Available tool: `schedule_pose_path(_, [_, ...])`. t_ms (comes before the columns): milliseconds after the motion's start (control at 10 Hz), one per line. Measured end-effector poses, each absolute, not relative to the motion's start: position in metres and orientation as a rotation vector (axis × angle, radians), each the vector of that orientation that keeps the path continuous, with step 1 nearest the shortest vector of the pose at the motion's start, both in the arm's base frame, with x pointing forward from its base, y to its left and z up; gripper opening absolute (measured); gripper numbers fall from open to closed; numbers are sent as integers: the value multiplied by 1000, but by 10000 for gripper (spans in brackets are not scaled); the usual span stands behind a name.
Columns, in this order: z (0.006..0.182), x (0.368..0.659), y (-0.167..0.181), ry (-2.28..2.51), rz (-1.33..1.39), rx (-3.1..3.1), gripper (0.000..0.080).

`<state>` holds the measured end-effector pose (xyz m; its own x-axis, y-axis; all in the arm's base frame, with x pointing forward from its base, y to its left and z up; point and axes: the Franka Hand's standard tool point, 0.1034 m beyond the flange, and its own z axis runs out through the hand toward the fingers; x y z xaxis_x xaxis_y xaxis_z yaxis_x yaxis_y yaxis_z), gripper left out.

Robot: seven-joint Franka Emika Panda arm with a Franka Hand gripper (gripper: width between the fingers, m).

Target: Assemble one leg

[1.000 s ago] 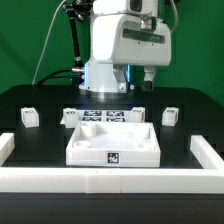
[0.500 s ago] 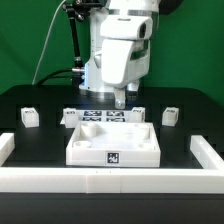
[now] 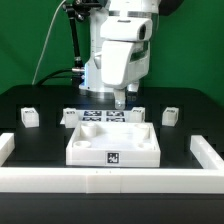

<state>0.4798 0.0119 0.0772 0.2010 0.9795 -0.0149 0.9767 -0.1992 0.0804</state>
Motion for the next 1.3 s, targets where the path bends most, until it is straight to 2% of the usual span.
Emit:
schedule_pose_path(200, [65,460,14,2058,97,2260,650])
schedule_pose_path(400, [57,452,18,2127,74,2203,650])
schedule_pose_path(800, [20,432,8,2127,28,2267,650])
schedule_pose_path(1100, [11,428,4,2125,5,2291,650])
schedule_pose_path(1300, [12,431,1,2109,8,2302,650])
